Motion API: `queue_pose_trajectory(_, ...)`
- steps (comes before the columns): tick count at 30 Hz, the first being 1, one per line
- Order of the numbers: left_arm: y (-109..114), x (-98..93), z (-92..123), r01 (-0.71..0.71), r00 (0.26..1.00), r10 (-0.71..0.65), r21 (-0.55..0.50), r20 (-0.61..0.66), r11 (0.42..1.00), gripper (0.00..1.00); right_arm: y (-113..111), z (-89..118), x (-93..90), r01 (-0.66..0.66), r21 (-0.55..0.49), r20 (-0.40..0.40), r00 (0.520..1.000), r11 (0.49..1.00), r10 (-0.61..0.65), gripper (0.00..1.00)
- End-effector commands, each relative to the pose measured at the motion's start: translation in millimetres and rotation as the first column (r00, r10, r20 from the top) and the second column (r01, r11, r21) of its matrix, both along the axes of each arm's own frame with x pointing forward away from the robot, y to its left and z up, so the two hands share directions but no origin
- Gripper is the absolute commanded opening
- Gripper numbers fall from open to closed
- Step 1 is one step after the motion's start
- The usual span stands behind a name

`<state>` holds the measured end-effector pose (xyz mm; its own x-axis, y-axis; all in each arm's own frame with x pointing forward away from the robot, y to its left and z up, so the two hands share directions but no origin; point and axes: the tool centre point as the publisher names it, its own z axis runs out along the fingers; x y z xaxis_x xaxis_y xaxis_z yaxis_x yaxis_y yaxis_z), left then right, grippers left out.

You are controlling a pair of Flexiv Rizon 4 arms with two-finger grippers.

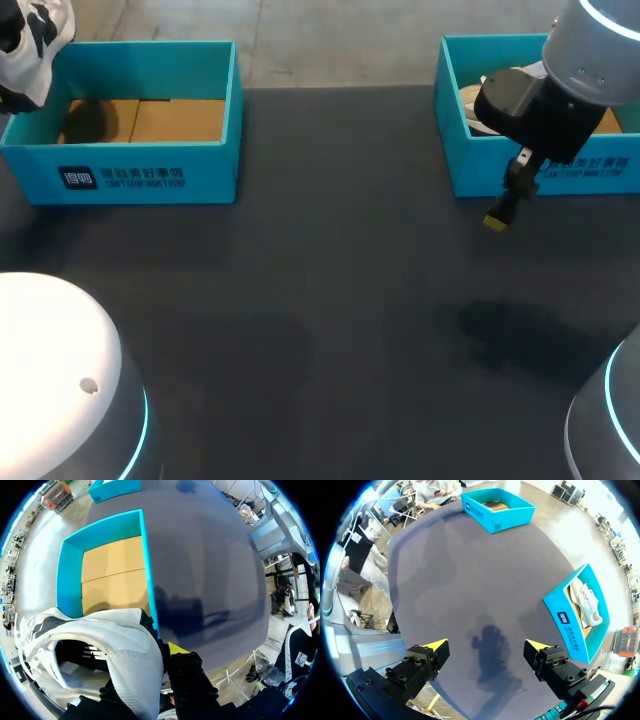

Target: Take the shoe out of the shoebox, open the shoe tongue, remove and reinsert the insole, then place the shoe into the shoebox

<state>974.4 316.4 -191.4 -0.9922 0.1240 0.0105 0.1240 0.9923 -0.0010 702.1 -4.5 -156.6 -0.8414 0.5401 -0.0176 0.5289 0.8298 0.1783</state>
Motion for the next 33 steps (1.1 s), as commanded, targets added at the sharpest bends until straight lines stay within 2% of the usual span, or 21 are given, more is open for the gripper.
queue_pose_trajectory(1, 1, 3.4, 2, 0.002, 1.0, -0.002, -0.001, -0.005, 1.0, 0.0, 1, 0, 2.0, 0.001, -0.003, -0.005, 1.0, 1.0, -0.001, 1.0)
queue_pose_trajectory(23, 2, 4.5, 3, 0.011, 1.0, -0.011, -0.015, 0.007, 1.0, 0.0, 1, 0, 2.0, 0.001, -0.003, -0.005, 1.0, 1.0, -0.001, 1.0)
queue_pose_trajectory(27, 4, 9.6, 6, 0.168, 0.985, -0.168, -0.002, -0.035, 0.986, 0.0, 1, 0, 2.0, 0.001, -0.003, -0.005, 1.0, 1.0, -0.001, 1.0)
queue_pose_trajectory(28, 5, 11.5, 5, 0.17, 0.985, -0.17, 0.017, -0.025, 0.985, 0.0, 1, 0, 2.0, 0.001, -0.003, -0.005, 1.0, 1.0, -0.001, 1.0)
queue_pose_trajectory(29, 7, 13.1, 6, 0.226, 0.974, -0.226, -0.009, -0.031, 0.974, 0.0, 1, 0, 2.0, 0.001, -0.003, -0.005, 1.0, 1.0, -0.001, 1.0)
queue_pose_trajectory(33, 15, 20.2, 7, 0.356, 0.933, -0.355, 0.0, -0.056, 0.934, 0.0, 1, 0, 2.0, 0.001, -0.003, -0.005, 1.0, 1.0, -0.001, 1.0)
